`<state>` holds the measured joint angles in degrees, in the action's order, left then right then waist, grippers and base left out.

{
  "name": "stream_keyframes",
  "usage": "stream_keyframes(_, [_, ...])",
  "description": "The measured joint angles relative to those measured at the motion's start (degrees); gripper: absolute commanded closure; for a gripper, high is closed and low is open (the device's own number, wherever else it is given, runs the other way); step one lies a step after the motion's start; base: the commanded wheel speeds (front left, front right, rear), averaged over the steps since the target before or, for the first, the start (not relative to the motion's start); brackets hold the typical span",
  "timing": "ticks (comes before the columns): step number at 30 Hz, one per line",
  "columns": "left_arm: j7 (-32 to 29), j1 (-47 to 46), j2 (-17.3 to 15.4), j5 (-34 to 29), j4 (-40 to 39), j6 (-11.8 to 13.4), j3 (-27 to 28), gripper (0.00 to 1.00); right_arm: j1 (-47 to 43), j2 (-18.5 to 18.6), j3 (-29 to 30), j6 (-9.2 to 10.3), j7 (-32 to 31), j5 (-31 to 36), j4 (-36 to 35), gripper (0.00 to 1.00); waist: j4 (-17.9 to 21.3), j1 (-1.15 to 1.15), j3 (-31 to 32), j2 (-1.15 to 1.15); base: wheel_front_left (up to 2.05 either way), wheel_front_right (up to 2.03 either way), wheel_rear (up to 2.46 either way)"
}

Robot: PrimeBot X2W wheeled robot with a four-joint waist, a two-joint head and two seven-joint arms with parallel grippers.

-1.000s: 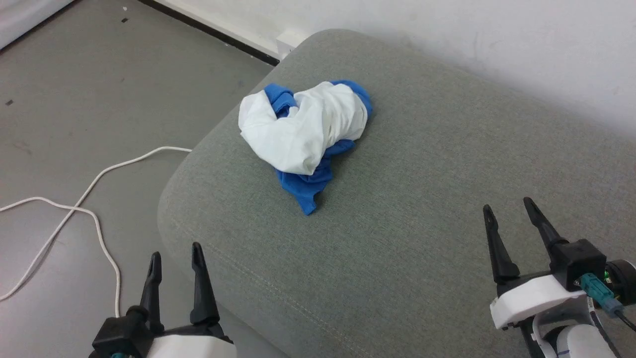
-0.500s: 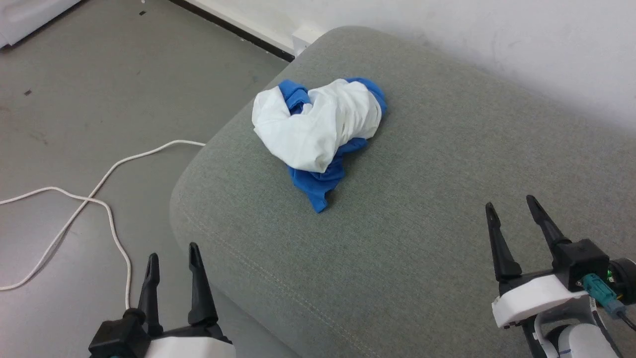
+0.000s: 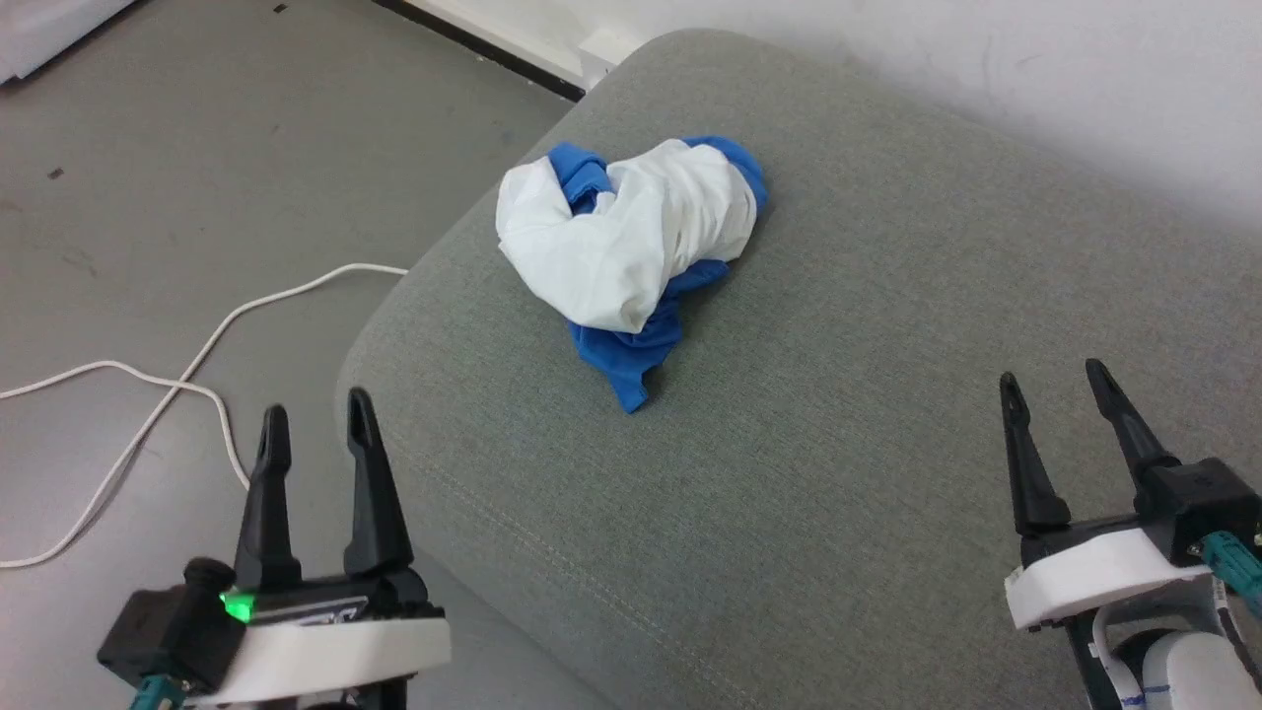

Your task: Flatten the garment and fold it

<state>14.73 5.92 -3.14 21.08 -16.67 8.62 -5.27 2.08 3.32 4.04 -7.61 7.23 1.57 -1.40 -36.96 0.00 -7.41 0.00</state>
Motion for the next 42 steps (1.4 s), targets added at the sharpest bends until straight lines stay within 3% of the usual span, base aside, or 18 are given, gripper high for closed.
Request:
stream_keyframes(3, [-1.35,-3.95,-2.42,-0.92,-2.41,-1.45,0.21,0.00,0.01,0.73,0.23,0.00,-1.34,-0.01,-2.15,0.00,0.26,0.00,-1.10,0.00,0.00,0.00,0.00])
stream_keyframes(8, [-9.21,-15.35,-7.99,-1.19,-5.14,-3.60,1.27,0.00,0.19,2.82,0.73,0.00,-4.02,-0.11,-6.93,0.00,0.99,0.00,-3.72,0.00,0.00,0.00,0.00])
stream_keyframes(14, [-20.02,-29.70,-12.55,1.51,0.90,-5.34,3.02,0.00,1.36,6.34,0.31,0.00,-7.66,-1.11,-13.34,0.00,2.22,0.01,-8.09,0.00,0.00,0.00,0.00])
stream_keyframes(20, [-29.47,-39.30,-13.79,6.19,10.65,-5.53,3.61,0.00,2.06,9.71,-0.45,0.00,-10.93,-2.70,-19.35,0.00,4.09,0.02,-13.19,0.00,0.00,0.00,0.00])
stream_keyframes(26, [-34.92,-43.95,-14.88,8.58,17.93,-6.19,3.10,0.00,2.69,12.93,1.47,0.00,-13.72,-4.08,-25.29,0.00,6.57,0.01,-18.12,0.00,0.00,0.00,0.00])
stream_keyframes(36, [-42.62,-45.85,-15.06,10.14,27.27,-6.90,0.24,0.00,3.41,15.83,2.40,0.00,-16.83,-5.82,-31.14,0.00,10.58,0.01,-25.04,0.00,0.00,0.00,0.00])
stream_keyframes(42, [-46.02,-45.85,-15.18,9.55,31.34,-5.75,-1.78,0.00,3.99,17.83,2.90,0.00,-18.31,-6.80,-33.06,0.00,12.98,0.00,-27.19,0.00,0.00,0.00,0.00])
